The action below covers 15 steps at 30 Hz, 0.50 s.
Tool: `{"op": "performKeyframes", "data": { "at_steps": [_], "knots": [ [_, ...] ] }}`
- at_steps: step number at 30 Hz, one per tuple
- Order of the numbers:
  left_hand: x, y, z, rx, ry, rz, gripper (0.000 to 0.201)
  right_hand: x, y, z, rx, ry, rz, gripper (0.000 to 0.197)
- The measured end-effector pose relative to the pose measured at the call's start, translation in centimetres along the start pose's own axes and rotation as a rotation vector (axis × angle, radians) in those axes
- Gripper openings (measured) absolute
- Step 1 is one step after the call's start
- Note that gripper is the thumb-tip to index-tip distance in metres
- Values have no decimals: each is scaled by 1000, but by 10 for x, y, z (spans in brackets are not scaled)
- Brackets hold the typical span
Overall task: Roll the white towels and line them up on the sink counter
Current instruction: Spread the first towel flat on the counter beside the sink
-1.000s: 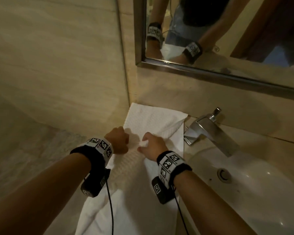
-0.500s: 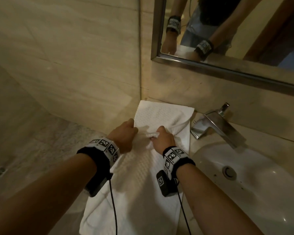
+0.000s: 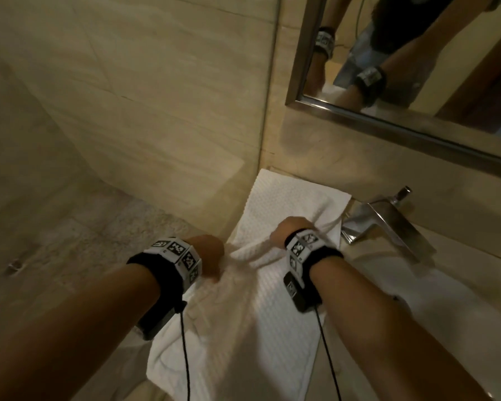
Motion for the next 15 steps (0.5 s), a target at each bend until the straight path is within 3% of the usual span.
{"op": "performKeyframes", "data": {
  "at_steps": [4, 8, 15],
  "knots": [
    [-7, -2, -5, -39, 56, 73, 38, 31, -49, -12, -98, -64, 59, 24],
    [-12, -2, -12, -70, 102, 67, 39, 58, -45, -47, -95, -154, -11, 46],
    [-7, -2, -40, 63, -2, 136, 34, 50, -41, -108, -113, -2, -227, 69]
  ]
}}
Point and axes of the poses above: each hand's wrist, its own z-axis away from the middle knuckle, its own y-axis out of the palm, x = y × z, the point moved 9 cm from there along -z, towards the middle knuckle, and after that the axes turned 5 degrees about z, right-handed, at the moved point
